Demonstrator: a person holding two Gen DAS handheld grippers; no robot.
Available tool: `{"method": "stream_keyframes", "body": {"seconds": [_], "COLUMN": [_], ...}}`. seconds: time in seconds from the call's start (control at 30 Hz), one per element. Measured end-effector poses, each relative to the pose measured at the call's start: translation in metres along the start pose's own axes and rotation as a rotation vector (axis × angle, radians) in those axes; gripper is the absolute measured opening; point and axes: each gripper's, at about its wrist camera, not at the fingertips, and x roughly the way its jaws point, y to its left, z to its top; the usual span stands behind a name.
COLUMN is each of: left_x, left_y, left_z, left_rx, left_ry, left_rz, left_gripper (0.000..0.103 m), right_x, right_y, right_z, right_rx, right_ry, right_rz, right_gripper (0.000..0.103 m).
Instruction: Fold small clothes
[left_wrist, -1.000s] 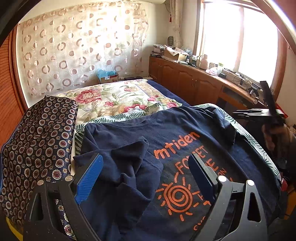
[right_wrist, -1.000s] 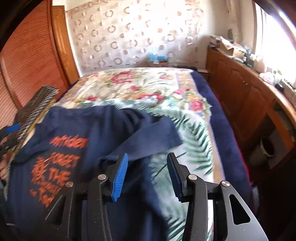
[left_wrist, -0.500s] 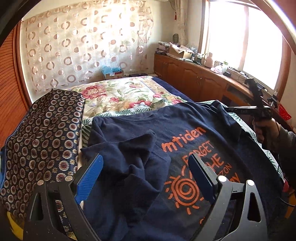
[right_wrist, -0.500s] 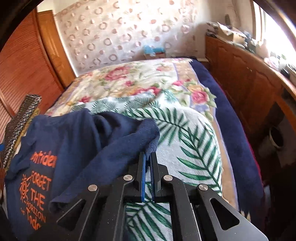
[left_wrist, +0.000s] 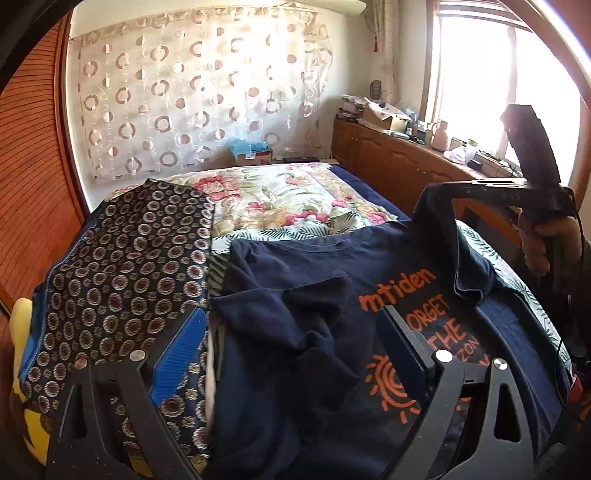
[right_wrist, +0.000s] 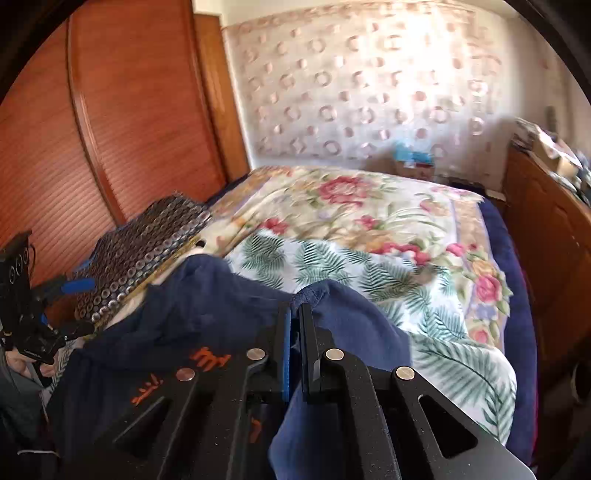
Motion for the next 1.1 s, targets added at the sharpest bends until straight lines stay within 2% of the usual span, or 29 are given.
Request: {"method": "stream_keyframes", "body": {"seconds": [0.07,0.13,0.17,0.27,0.4,0.57,0.7,0.77,0.83,0.9,1.0,1.03,1.1], "left_x": [0.000,0.001,0.000,0.002,0.006,0.008,0.010,0.012,0.013,0.015,0.017,0.018,0.024], "left_y": [0.004,0.008,0.010,0.018,0.028,0.032,0.035,0.034,0.031,0.028,0.026,0.025,0.023], "left_z": [-0.001,-0.002,-0.001,0.000,0.000,-0.002,-0.005,-0.006,-0.007,-0.007,-0.003,-0.002,0.002], "left_rx": [0.000,0.000,-0.001,-0.007,-0.024,-0.036,-0.036,-0.037,-0.037,-0.030,-0.021,-0.012,0.015], "left_ry": [0.004,0.007,0.010,0.016,0.024,0.036,0.053,0.058,0.063,0.064,0.079,0.084,0.115], "left_rz": [0.012,0.028,0.034,0.053,0.069,0.088,0.097,0.098,0.092,0.079,0.059,0.049,0.037], "left_gripper": [0.094,0.094,0.094,0.094,0.094,0.094,0.094,0.094,0.094,0.094,0.093,0.087,0.076], "right_x": [0.008,0.012,0.012,0.023,0.047,0.077,0.078,0.082,0.081,0.072,0.047,0.037,0.015], "right_y": [0.000,-0.010,-0.017,-0.036,-0.062,-0.079,-0.085,-0.089,-0.090,-0.090,-0.092,-0.093,-0.095], "right_z": [0.002,0.003,0.001,-0.003,-0.025,-0.034,-0.023,-0.024,-0.027,-0.039,-0.046,-0.045,-0.043], "right_rx": [-0.004,0.006,0.009,0.031,0.089,0.158,0.169,0.156,0.142,0.108,0.089,0.096,0.102], "right_ry": [0.023,0.023,0.020,0.051,0.149,0.211,0.189,0.182,0.173,0.167,0.099,0.071,0.020], "right_rz": [0.005,-0.051,-0.091,-0.204,-0.262,-0.247,-0.227,-0.216,-0.164,-0.157,-0.171,-0.175,-0.239], "right_gripper": [0.024,0.041,0.043,0.044,0.044,0.044,0.044,0.041,0.017,0.003,0.002,0.002,0.002]}}
